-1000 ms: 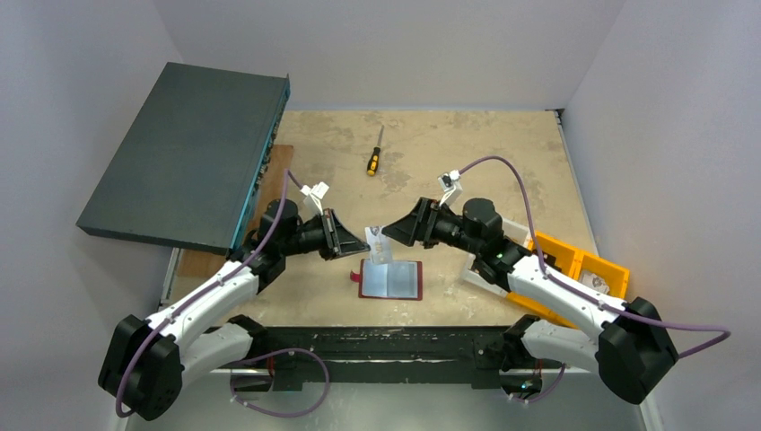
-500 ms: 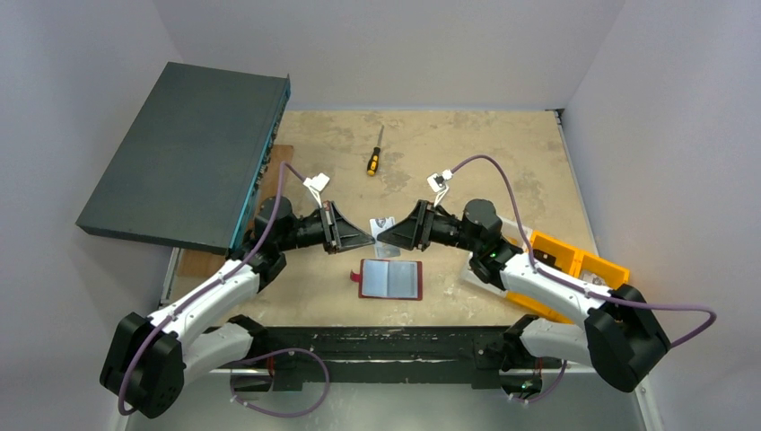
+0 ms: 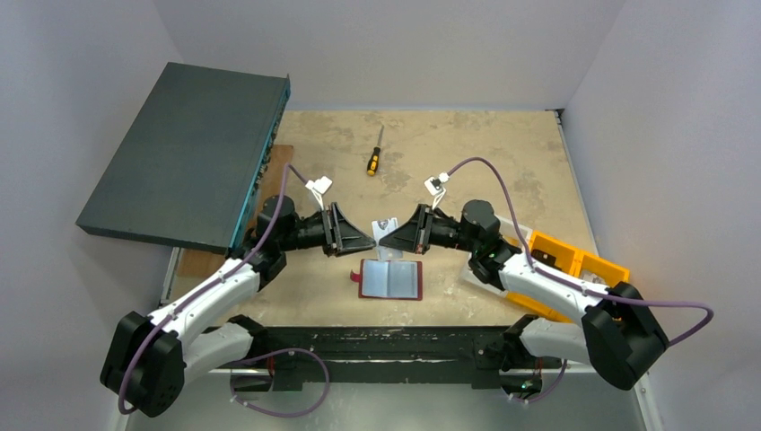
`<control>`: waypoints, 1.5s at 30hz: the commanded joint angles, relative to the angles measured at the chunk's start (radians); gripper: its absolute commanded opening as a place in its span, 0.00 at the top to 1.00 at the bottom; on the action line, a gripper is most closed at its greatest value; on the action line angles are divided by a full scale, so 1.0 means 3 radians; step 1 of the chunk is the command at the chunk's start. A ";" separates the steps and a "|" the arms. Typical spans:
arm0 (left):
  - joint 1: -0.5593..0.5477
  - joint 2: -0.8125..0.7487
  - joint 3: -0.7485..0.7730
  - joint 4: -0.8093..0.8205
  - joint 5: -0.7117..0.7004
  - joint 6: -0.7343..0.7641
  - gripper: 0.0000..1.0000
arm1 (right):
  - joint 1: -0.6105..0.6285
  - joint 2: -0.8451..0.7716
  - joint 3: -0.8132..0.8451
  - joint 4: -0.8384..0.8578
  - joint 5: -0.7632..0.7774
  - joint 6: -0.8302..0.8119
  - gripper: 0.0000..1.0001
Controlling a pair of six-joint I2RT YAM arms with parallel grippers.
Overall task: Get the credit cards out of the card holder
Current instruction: Place the credit card in the storage box.
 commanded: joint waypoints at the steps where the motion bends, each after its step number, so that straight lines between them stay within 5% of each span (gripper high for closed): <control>1: 0.0086 -0.0133 0.0359 -0.0930 -0.0217 0.0492 0.41 | -0.0009 -0.0168 0.0293 -0.0849 0.0536 -0.0393 1.00; 8: 0.0071 -0.0199 0.0751 -0.1950 -0.0586 0.1002 0.33 | -0.0009 -0.0238 0.0868 -0.2443 0.1934 -0.0571 1.00; 15: -0.0082 -0.0069 0.1048 -0.2361 -0.0594 0.1337 0.33 | -0.0009 -0.0289 0.1442 -0.4043 0.3549 0.0041 1.00; 22: -0.0248 0.0005 0.1133 -0.2413 -0.0564 0.1429 0.33 | -0.0043 0.0218 0.2143 -0.5437 0.4362 0.0639 1.00; 26: -0.0304 0.0014 0.1160 -0.2422 -0.0556 0.1477 0.32 | -0.0388 0.0736 0.2388 -0.6207 0.4587 0.0979 1.00; 31: -0.0378 0.0028 0.1188 -0.2450 -0.0596 0.1510 0.31 | -0.0982 0.1033 0.2179 -0.6368 0.4518 0.0942 1.00; 45: -0.0444 0.0203 0.1238 -0.2440 -0.0602 0.1523 0.30 | -0.1941 0.0676 0.2021 -0.6369 0.4865 0.0593 1.00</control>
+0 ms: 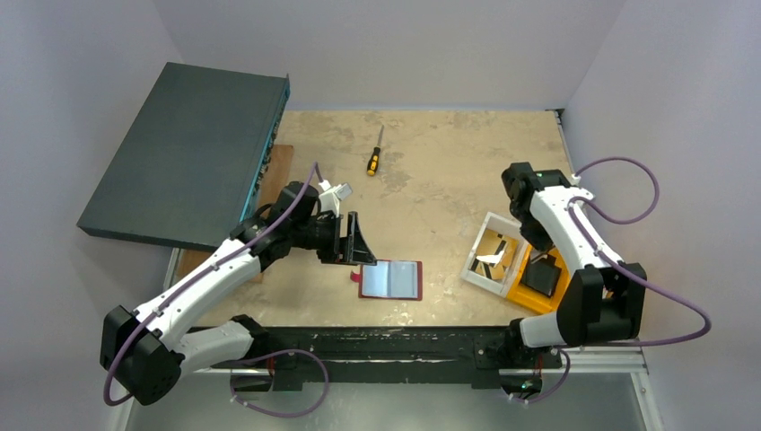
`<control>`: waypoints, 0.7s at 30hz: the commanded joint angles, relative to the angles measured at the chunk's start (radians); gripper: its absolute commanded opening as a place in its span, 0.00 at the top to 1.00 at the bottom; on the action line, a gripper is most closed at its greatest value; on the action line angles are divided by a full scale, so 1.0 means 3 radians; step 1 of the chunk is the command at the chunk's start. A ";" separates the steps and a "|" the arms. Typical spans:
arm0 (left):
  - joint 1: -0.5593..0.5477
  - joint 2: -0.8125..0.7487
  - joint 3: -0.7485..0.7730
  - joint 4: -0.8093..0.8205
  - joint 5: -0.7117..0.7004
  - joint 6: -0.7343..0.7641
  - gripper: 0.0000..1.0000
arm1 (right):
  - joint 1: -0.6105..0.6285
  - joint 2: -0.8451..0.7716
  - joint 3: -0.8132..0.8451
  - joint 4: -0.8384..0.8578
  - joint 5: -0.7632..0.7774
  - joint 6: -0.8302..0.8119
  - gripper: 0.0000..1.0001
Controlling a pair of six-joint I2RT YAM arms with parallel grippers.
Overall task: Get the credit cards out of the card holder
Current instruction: Place the credit card in the storage box.
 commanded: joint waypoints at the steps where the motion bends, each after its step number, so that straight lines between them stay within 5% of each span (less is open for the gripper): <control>1: -0.0035 0.0057 0.0175 0.0031 0.0016 0.0101 0.30 | -0.0301 -0.0114 0.0049 -0.0091 0.0296 -0.0147 1.00; 21: -0.0069 0.0146 0.0347 -0.0373 0.0266 0.0355 0.30 | -0.1193 -0.0114 0.0001 -0.0083 0.0668 -0.0030 1.00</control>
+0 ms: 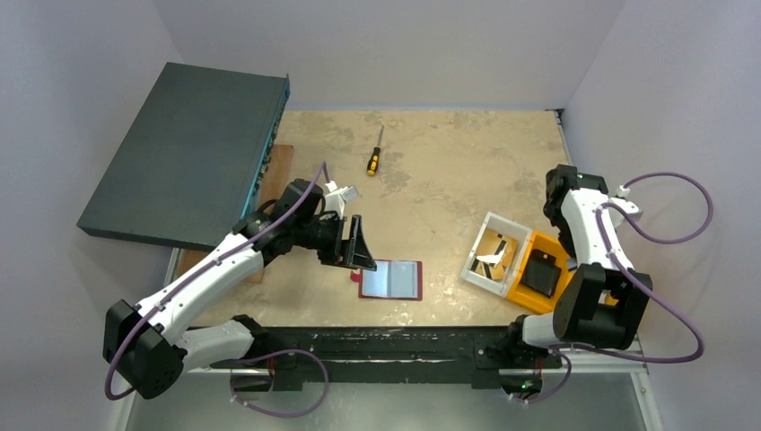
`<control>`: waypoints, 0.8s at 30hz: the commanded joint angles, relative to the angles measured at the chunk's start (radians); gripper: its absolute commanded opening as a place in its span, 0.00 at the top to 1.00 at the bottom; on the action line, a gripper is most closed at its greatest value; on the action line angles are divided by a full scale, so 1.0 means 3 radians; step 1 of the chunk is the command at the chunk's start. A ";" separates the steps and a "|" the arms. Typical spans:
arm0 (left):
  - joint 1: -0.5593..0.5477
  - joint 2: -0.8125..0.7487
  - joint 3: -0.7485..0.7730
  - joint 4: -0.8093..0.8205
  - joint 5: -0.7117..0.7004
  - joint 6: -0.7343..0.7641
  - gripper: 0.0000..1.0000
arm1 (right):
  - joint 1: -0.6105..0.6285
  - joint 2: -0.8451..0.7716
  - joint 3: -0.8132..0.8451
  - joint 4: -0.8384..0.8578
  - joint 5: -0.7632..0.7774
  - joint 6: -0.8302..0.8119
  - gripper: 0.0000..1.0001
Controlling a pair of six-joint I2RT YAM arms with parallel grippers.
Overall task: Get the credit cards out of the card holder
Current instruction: Place the credit card in the storage box.
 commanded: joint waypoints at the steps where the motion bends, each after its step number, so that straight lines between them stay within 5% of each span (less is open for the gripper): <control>1: -0.0013 0.0028 0.0190 -0.0130 0.0184 0.0180 0.30 | -0.0229 -0.0074 0.0017 -0.0050 0.0215 0.0095 1.00; 20: -0.0016 -0.0088 0.0339 -0.0348 0.0364 0.0359 0.31 | -0.0899 0.0092 0.0020 -0.0061 0.0345 0.0157 0.99; 24: -0.0014 -0.0140 0.0291 -0.0330 0.0362 0.0357 0.30 | -0.0903 0.0068 0.0033 -0.0056 0.0317 0.0126 0.80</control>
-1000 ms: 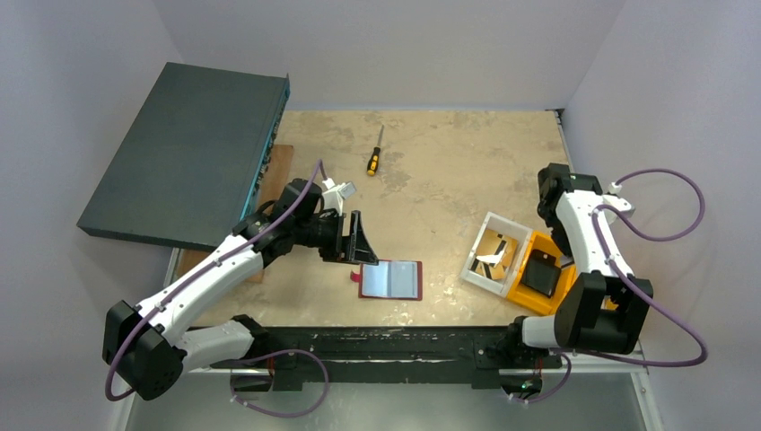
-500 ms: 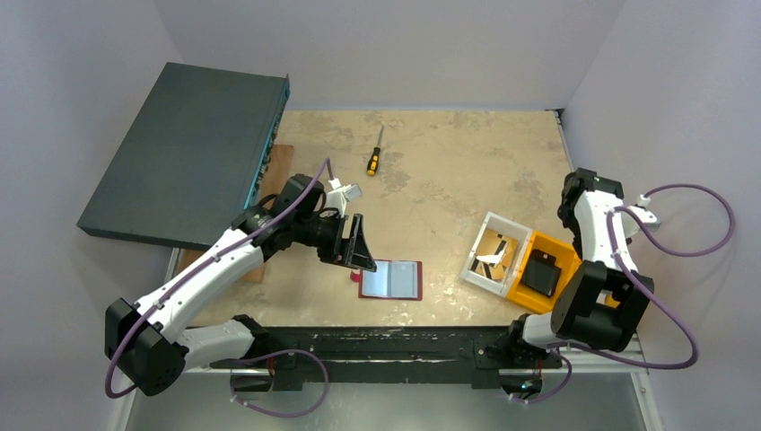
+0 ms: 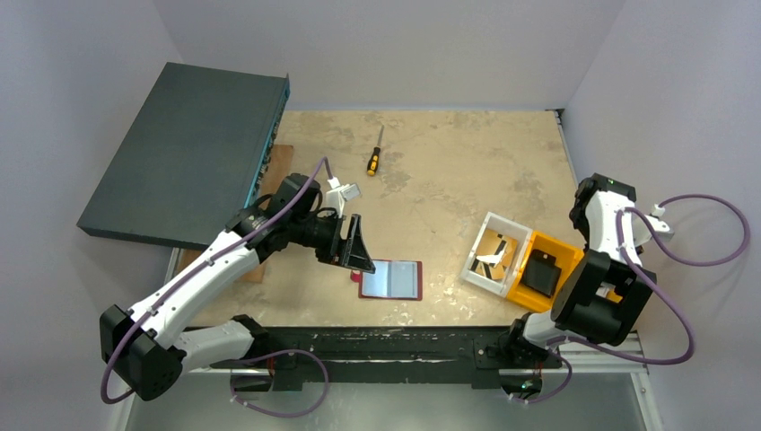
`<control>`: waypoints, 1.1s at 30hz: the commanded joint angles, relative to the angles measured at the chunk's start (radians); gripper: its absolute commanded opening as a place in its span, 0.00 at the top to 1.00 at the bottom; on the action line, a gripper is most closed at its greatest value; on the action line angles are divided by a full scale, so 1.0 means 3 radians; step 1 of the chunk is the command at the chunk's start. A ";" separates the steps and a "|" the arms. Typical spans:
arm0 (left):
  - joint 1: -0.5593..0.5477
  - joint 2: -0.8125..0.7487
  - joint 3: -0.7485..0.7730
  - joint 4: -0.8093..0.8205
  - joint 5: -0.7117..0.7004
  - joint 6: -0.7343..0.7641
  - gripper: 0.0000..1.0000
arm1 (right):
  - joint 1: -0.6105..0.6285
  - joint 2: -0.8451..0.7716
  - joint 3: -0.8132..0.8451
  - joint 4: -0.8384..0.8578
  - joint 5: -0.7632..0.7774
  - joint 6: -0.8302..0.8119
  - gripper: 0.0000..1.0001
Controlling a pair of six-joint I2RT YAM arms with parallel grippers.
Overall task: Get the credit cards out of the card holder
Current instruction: Place the credit card in the storage box, then remove the credit card from the card holder.
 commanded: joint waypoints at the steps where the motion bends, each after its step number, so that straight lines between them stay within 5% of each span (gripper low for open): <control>1: -0.0013 -0.0128 -0.0003 0.0033 0.0079 0.0094 0.30 | -0.0023 -0.0097 0.0036 -0.0046 0.0120 0.0062 0.74; 8: -0.0017 -0.0139 -0.0006 0.0043 0.0068 0.0100 0.30 | -0.0023 -0.0128 0.0083 -0.0109 0.0031 0.0010 0.51; 21: -0.0013 -0.0108 0.0002 0.0043 -0.0005 0.0092 0.30 | 0.0164 -0.0216 0.0073 0.0011 -0.0097 -0.0154 0.40; 33: -0.0012 -0.0211 -0.0146 -0.0026 -0.0450 0.0067 0.28 | 0.1267 -0.0147 -0.0026 0.0034 -0.0283 0.0261 0.32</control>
